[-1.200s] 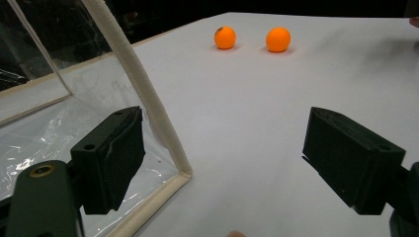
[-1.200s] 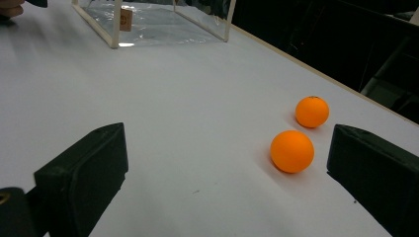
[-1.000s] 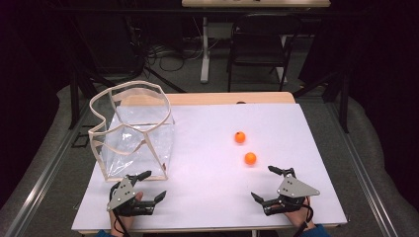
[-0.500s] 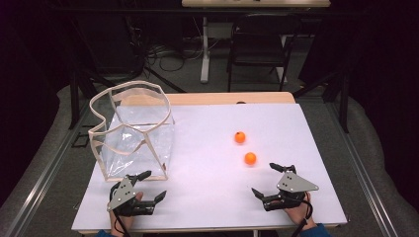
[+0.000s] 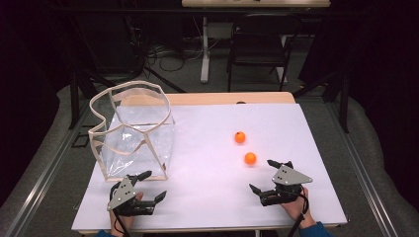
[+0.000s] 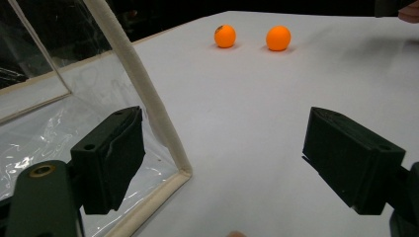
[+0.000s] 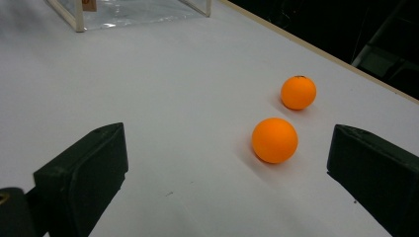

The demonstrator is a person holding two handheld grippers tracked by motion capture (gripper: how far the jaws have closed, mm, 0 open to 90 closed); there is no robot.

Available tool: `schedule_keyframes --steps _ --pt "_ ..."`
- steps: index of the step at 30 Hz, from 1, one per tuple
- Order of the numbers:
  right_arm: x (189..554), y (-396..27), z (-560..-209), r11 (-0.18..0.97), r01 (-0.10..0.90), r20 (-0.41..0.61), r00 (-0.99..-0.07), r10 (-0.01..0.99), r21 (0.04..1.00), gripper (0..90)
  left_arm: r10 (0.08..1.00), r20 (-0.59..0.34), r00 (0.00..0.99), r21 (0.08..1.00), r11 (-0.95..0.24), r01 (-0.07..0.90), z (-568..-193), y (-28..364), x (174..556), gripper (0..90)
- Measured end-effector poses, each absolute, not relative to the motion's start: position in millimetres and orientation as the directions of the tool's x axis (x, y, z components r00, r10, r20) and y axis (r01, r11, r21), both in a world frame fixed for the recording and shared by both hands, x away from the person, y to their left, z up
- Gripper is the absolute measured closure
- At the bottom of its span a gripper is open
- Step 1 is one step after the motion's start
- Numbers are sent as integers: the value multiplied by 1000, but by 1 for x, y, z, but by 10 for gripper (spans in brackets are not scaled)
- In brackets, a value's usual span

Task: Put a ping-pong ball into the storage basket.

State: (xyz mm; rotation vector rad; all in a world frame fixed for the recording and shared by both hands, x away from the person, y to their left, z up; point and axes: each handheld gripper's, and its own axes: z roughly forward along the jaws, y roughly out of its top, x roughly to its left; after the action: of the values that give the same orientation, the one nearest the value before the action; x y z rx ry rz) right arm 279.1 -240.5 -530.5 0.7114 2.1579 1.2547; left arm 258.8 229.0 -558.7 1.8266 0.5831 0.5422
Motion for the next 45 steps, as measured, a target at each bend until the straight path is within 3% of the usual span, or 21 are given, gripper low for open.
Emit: schedule_keyframes --steps 45 --pt "325 -225 -518 468 320 -113 -716 689 824 18 631 80 772 948 -288 138 -559 229 259 161"
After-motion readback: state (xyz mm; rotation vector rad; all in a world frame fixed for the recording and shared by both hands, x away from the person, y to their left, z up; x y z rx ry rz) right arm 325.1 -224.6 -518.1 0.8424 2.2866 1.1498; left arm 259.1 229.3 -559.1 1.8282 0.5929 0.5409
